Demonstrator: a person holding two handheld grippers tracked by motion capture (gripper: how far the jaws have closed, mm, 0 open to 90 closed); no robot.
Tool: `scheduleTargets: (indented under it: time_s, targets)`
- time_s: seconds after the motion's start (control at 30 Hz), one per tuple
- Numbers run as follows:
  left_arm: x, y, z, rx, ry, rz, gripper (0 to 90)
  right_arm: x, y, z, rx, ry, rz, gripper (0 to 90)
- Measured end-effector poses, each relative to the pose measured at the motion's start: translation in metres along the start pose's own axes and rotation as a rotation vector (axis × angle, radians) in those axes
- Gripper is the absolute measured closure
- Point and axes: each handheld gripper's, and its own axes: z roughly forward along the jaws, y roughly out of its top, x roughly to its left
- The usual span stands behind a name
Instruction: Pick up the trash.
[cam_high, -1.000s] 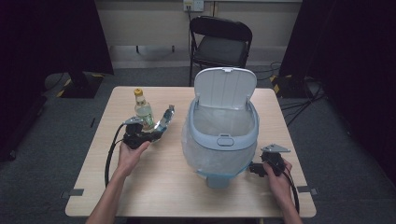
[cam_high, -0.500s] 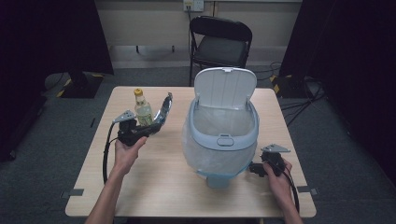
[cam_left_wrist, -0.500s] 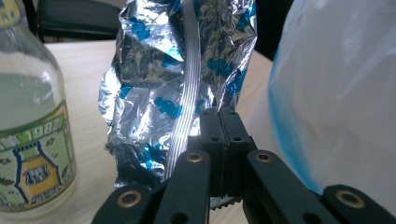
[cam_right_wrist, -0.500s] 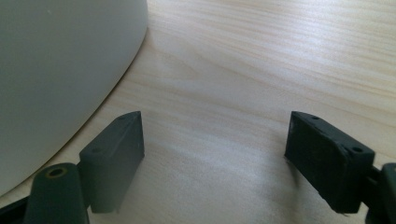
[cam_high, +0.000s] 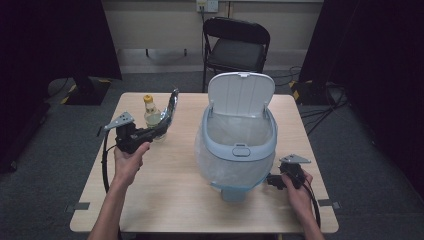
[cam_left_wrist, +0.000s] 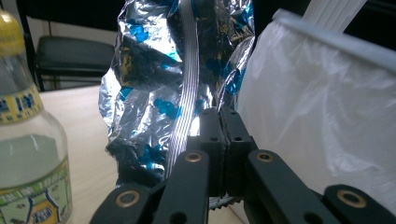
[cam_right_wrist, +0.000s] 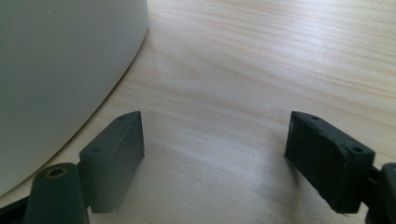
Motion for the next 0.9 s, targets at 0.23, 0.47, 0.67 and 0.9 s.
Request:
scheduleTargets:
  time_s: [0.23,0.47,0.67,0.9]
  targets:
    - [-0.011,0.013,-0.013,-0.054,-0.014,0.027,89.2,0.000,0.000,0.000,0.000,0.000,0.000,18.5]
    - [-0.027,0.024,-0.024,-0.123,-0.043,0.073,89.3,0.000,0.000,0.000,0.000,0.000,0.000,18.5]
    - [-0.035,0.033,-0.032,-0.167,-0.050,0.088,89.3,0.000,0.000,0.000,0.000,0.000,0.000,18.5]
    - [-0.049,0.045,-0.038,-0.199,-0.066,0.124,89.2,0.000,0.000,0.000,0.001,0.001,0.002,18.5]
